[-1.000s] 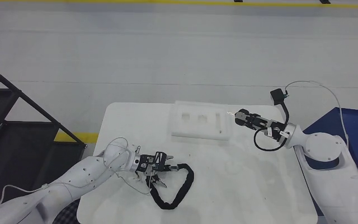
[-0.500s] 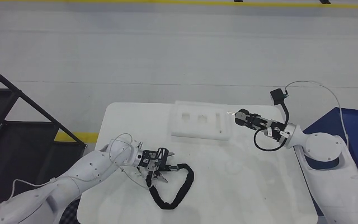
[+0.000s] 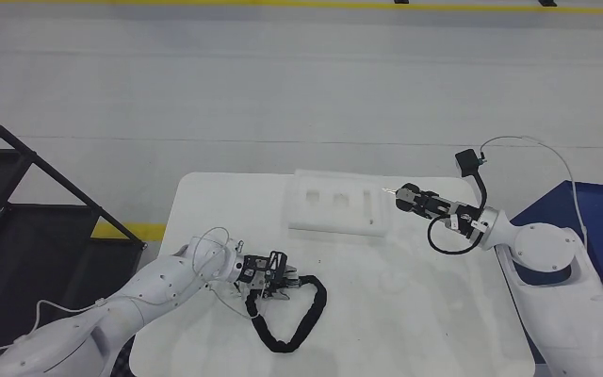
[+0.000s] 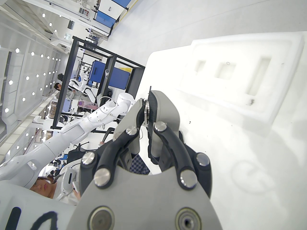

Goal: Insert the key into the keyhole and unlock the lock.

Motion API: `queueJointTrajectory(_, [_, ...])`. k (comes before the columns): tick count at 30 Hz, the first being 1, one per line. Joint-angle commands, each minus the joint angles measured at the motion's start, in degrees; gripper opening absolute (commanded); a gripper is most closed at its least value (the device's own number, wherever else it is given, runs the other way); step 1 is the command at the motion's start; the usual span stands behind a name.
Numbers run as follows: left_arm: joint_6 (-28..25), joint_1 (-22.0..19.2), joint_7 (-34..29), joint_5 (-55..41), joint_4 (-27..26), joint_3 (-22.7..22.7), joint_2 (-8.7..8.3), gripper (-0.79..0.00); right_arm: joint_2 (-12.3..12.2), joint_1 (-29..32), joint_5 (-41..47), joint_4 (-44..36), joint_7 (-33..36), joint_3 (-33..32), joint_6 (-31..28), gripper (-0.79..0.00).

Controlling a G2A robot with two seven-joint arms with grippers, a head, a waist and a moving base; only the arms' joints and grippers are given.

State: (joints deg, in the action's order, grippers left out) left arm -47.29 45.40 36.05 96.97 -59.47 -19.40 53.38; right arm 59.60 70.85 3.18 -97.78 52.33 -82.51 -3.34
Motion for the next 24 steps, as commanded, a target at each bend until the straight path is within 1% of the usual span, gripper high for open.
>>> queueJointTrajectory(1, [-0.1,0.0,-0.3,-0.1,0.3,-0.1,0.31,-0.656,0.0,0.0,0.0,0.0,0.0,0.0,0.0,-0.785])
queueJointTrajectory(2, [-0.1,0.0,-0.4,-0.2,0.4,-0.2,0.46,-0.736,0.0,0.0,0.0,0.0,0.0,0.0,0.0,-0.785])
queueJointTrajectory(3, [-0.1,0.0,-0.5,-0.2,0.5,-0.2,0.59,-0.785,0.0,0.0,0.0,0.0,0.0,0.0,0.0,-0.785])
queueJointTrajectory(9, [-0.8,-0.1,-0.1,-0.8,0.5,-0.8,1.20,-0.785,0.0,0.0,0.0,0.0,0.0,0.0,0.0,-0.785])
queueJointTrajectory(13, [-0.8,-0.3,2.2,-1.6,-0.9,-2.1,1.03,-0.785,0.0,0.0,0.0,0.0,0.0,0.0,0.0,-0.785])
queueJointTrajectory(17, [-0.9,-0.5,4.4,-1.7,-3.9,-3.9,0.21,-0.785,0.0,0.0,0.0,0.0,0.0,0.0,0.0,-0.785])
queueJointTrajectory(24, [-2.6,-0.1,8.7,-2.1,-11.8,-7.9,-1.94,-0.785,0.0,0.0,0.0,0.0,0.0,0.0,0.0,-0.785])
